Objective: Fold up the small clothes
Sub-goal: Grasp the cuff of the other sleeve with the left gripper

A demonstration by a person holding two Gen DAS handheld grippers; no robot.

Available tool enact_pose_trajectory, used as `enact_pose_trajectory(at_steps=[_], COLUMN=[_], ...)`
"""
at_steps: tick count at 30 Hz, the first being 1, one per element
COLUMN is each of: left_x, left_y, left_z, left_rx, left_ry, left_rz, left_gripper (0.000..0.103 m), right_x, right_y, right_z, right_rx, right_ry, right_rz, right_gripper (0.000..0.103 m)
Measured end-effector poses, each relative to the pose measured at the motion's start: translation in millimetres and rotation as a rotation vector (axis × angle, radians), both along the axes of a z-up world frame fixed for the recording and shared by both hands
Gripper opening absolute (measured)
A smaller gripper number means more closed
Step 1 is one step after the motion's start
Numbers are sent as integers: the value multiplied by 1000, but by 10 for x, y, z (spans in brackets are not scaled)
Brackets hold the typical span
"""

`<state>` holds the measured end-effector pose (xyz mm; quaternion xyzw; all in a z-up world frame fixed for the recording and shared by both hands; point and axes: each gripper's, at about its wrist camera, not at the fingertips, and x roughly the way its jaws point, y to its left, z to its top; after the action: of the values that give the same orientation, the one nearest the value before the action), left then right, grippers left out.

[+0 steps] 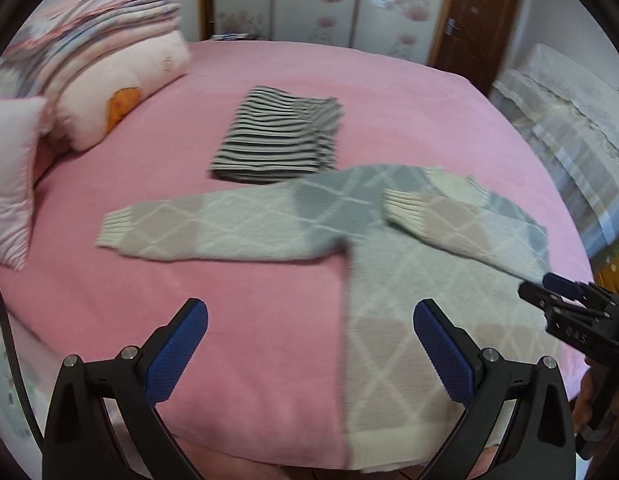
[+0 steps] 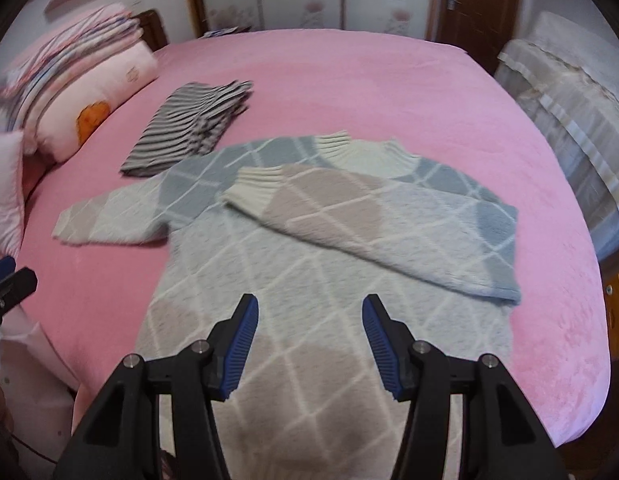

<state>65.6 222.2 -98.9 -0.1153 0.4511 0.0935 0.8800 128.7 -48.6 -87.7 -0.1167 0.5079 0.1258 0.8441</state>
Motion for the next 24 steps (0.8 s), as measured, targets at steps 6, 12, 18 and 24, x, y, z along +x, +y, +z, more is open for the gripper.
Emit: enact_pose_trajectory(at_steps=[6, 12, 18, 24], left_x=[-12, 225, 393, 495], left_y=[880, 1859, 2624, 3054], left_z=[15, -329, -888, -1410], left_rx=[39, -36, -153, -291], left_ry=[-9, 68, 132, 207], left_rz=[156, 339, 487, 588], left_gripper=[102, 102, 102, 91], right_x=[-63, 40, 206, 306], right_y=[691, 1376, 2076, 2516], right_z=[41, -15, -243, -533], right_rx=[-26, -21, 6, 28], right_ry=[-37, -80, -108, -53], right_rz=[134, 229, 294, 320], right_gripper=[54, 54, 54, 54])
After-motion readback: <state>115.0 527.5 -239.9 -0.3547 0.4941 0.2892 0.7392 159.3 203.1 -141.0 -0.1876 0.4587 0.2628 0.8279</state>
